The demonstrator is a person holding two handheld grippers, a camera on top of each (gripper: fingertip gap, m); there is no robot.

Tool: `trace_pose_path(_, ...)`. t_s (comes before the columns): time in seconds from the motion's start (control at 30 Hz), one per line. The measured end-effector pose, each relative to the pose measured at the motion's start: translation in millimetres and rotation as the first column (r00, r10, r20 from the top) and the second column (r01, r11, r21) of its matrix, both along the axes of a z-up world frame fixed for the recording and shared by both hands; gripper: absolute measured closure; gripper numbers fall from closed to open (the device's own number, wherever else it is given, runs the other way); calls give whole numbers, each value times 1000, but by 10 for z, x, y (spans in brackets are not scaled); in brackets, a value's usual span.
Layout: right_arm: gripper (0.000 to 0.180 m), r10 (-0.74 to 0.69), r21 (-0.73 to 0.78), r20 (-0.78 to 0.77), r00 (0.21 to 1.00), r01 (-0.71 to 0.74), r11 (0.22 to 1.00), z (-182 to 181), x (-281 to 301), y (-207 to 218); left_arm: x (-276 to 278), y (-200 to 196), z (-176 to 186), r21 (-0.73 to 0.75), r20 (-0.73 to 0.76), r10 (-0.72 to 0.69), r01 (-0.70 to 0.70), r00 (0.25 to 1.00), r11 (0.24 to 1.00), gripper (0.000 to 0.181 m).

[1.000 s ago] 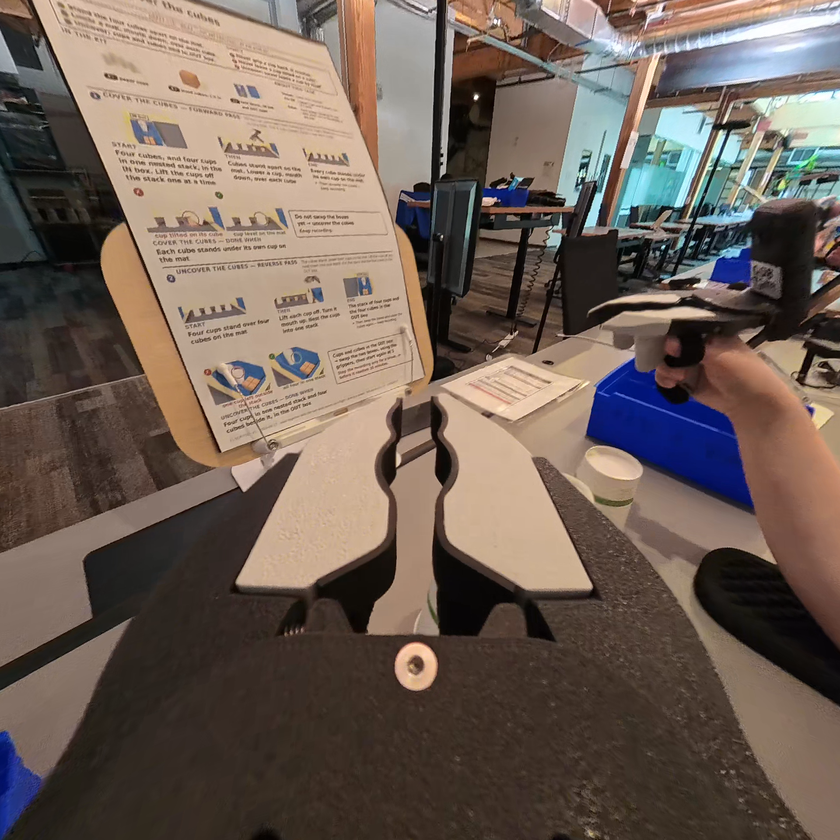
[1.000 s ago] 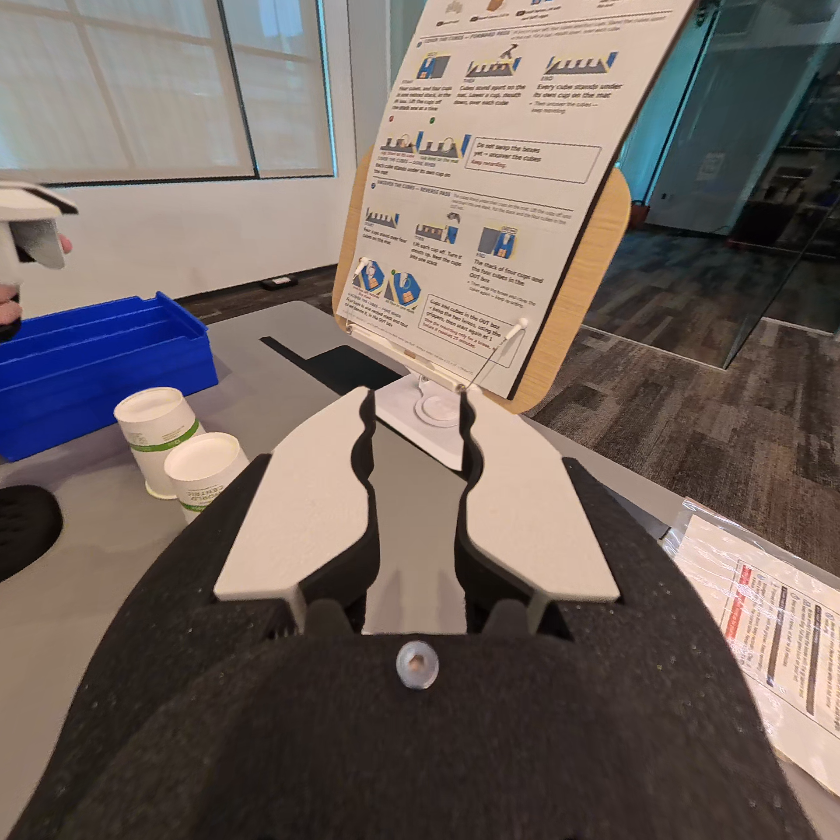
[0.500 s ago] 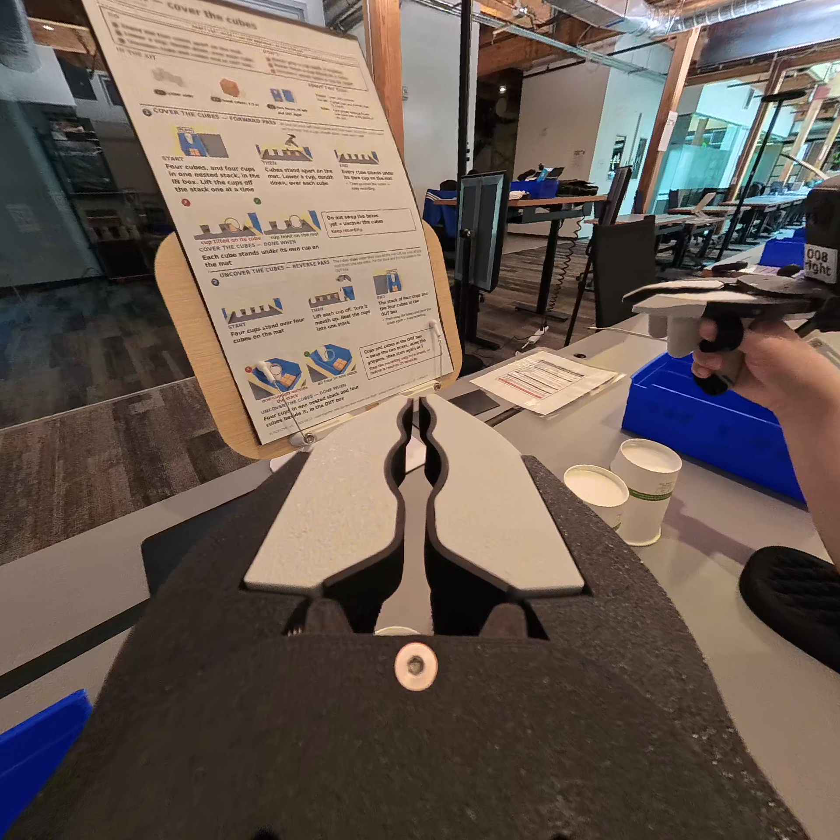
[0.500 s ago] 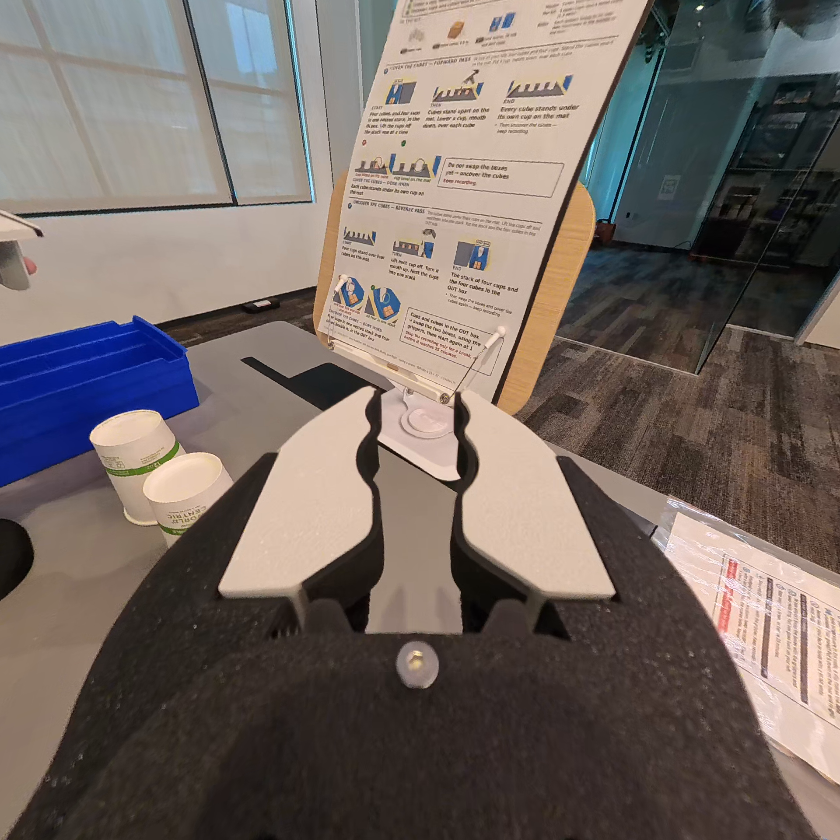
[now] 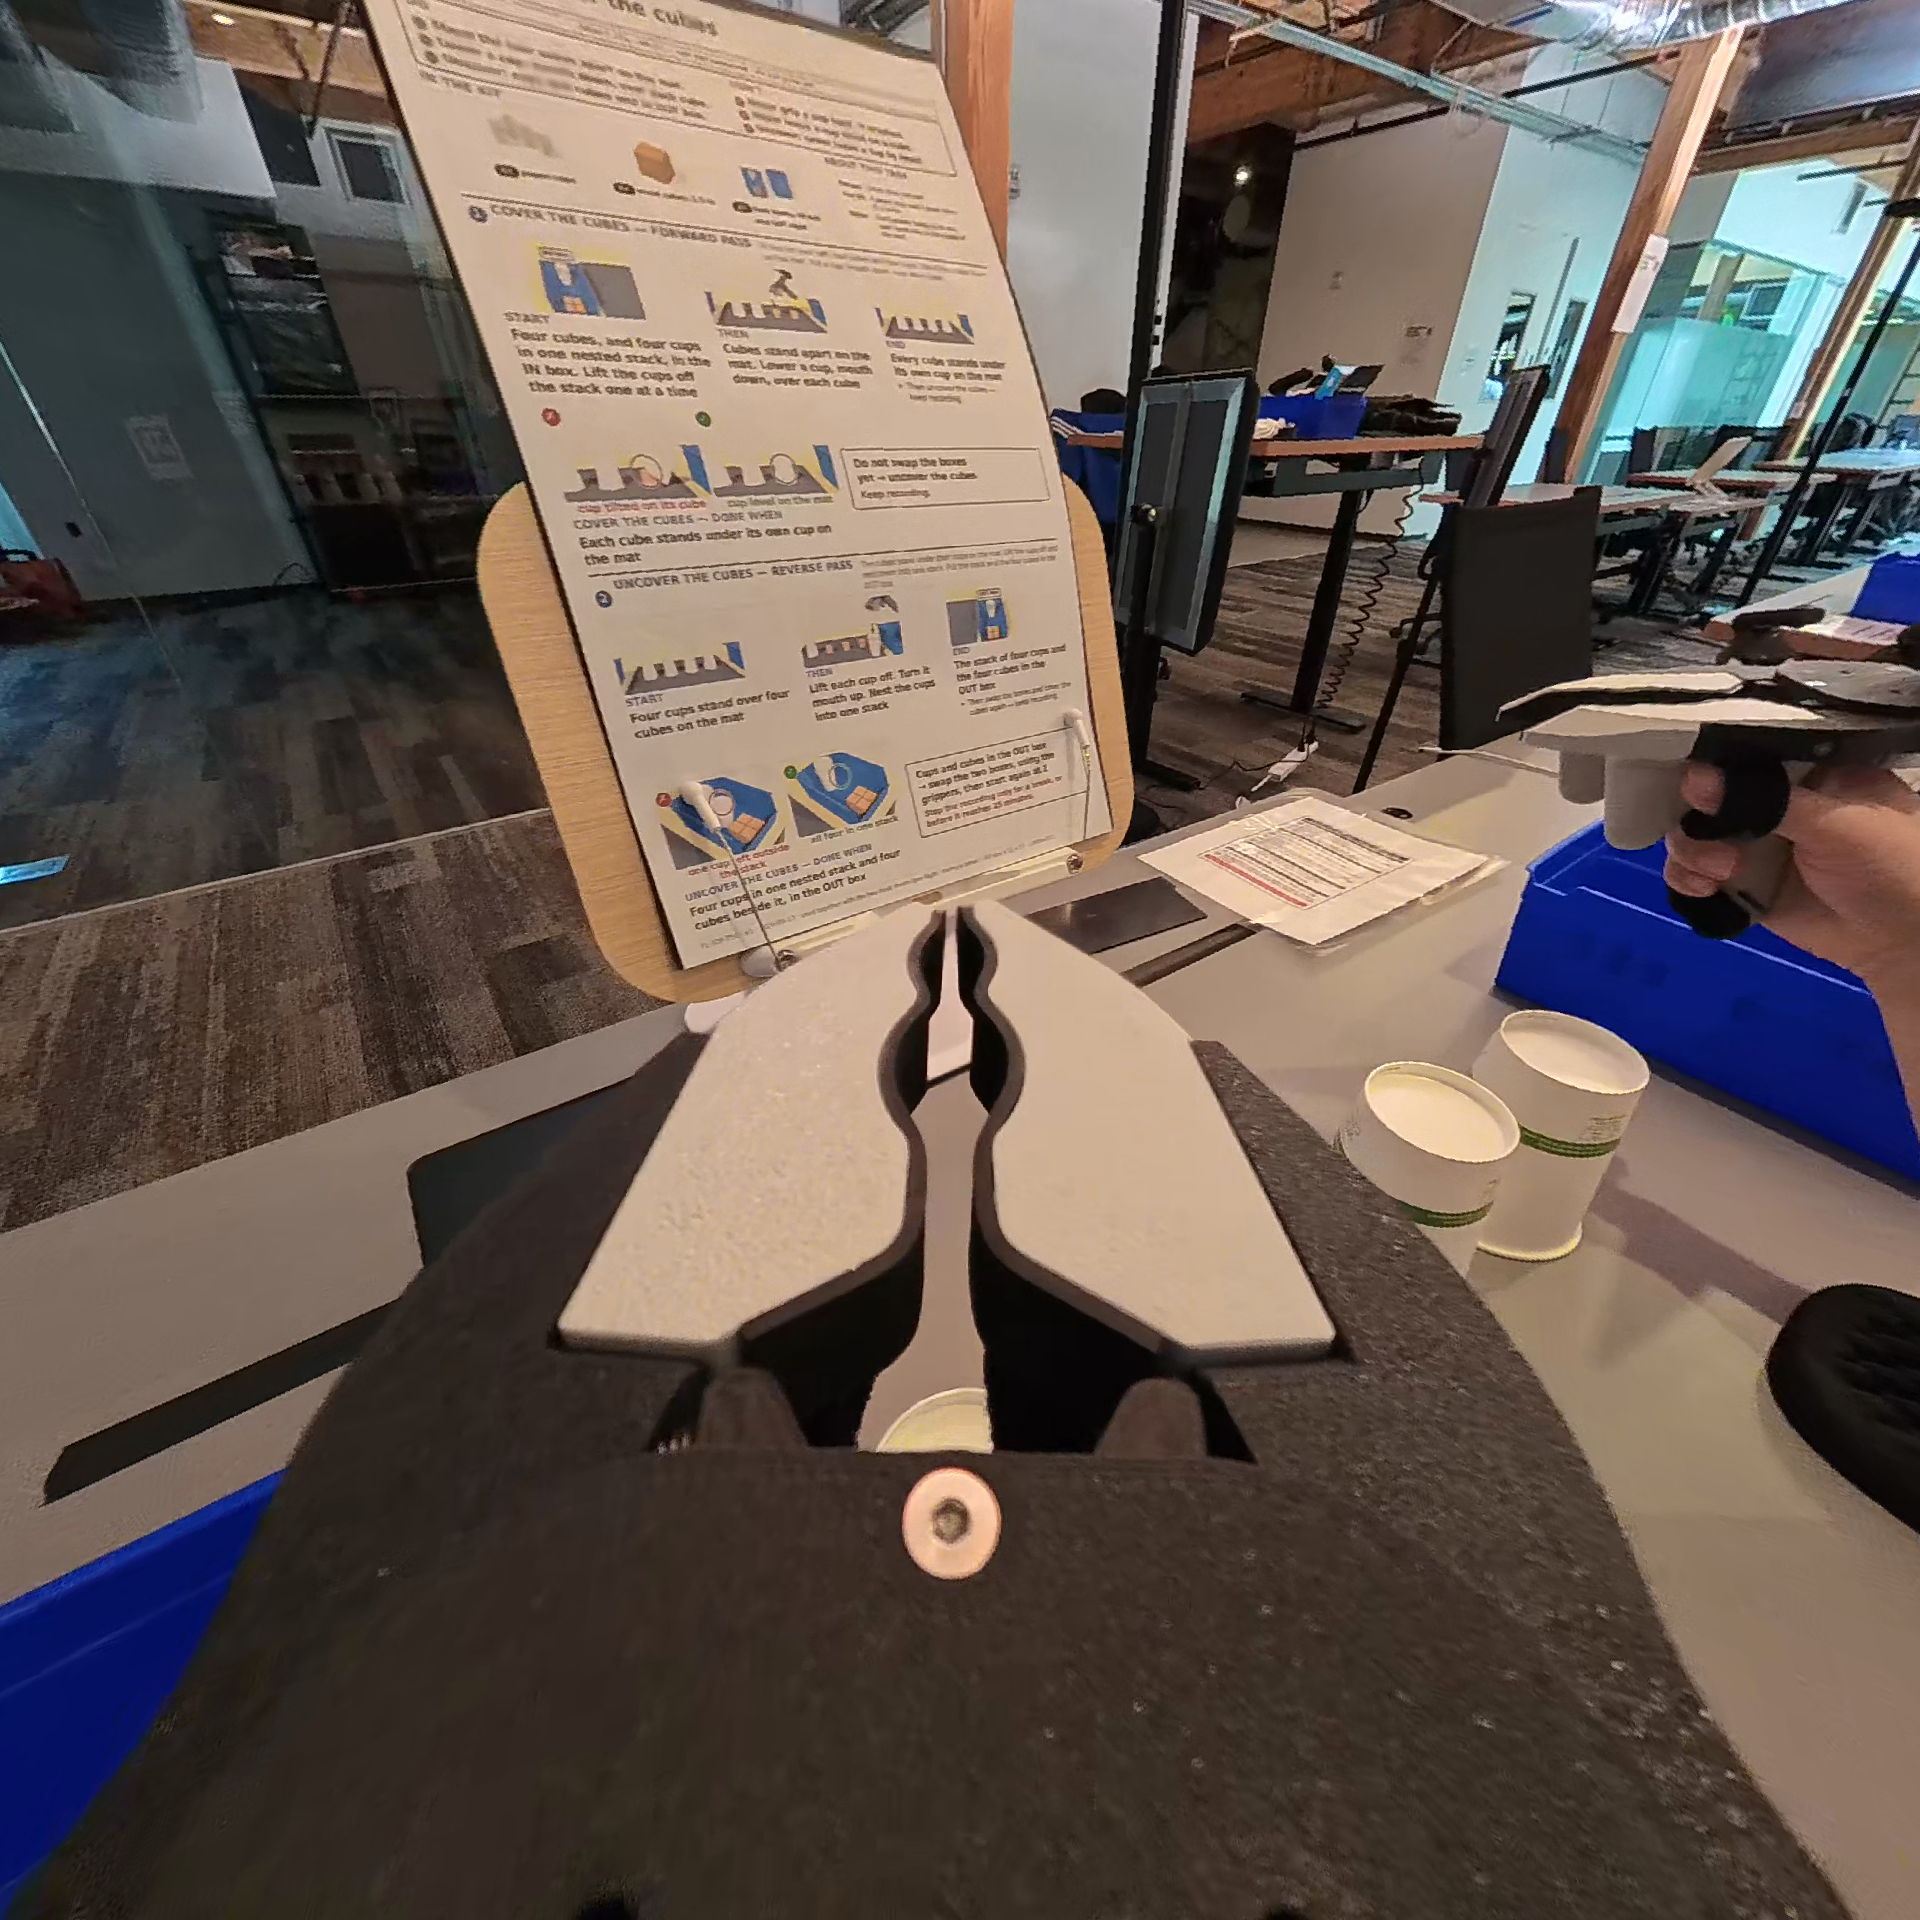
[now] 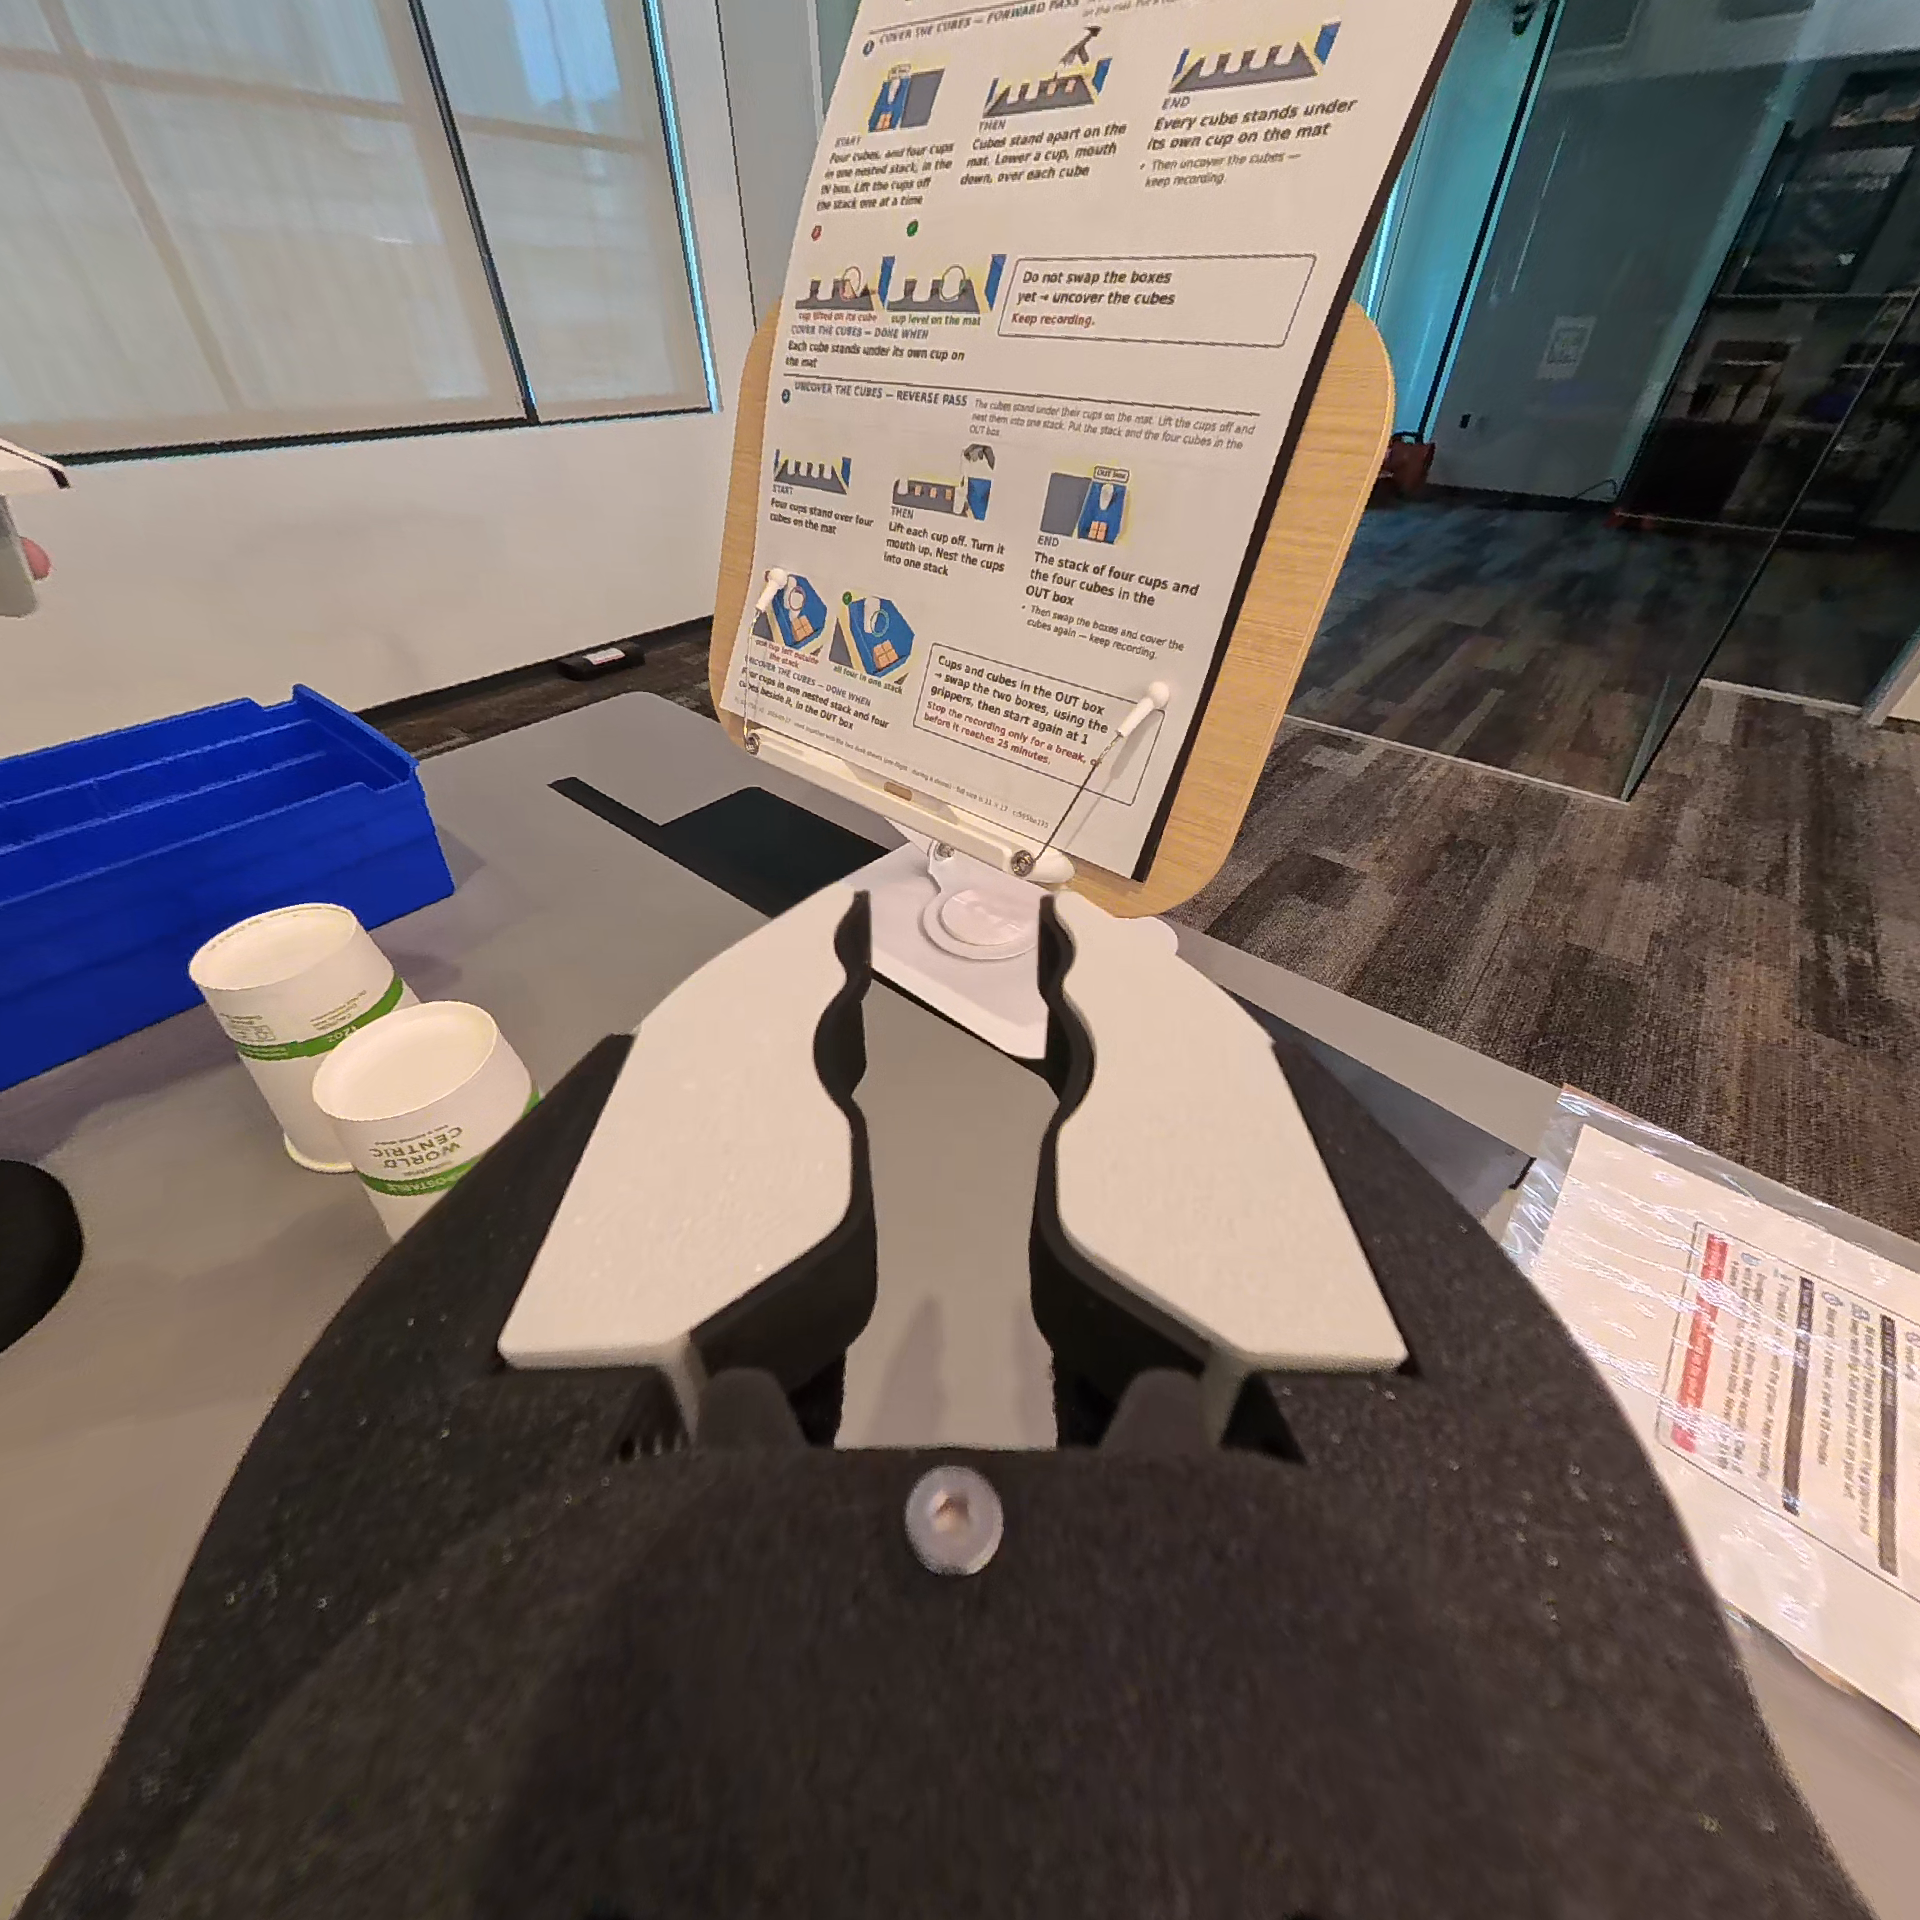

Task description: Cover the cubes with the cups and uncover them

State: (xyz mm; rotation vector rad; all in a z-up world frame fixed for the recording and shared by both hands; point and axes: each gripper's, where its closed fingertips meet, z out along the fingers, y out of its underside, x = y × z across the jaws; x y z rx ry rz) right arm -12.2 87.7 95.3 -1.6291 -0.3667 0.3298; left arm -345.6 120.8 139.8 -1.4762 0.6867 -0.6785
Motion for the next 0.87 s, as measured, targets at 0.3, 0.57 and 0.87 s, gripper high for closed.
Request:
trace_pose_path(0.3,150,-13,-20,-47,999,12,1000,-45,136,11,-29,61,-9,6,0,48,-48,999,999,181)
trace_pose_path(0.57,151,-12,-27,-70,997,10,1000,-47,163,4,-13,87,-24,0,7,53,-53,999,999,181)
trace_pose_path(0.87,151,-38,-36,-31,999,37,999,-72,150,30,-46,154,-82,-20,-9,85,-85,996,996,181)
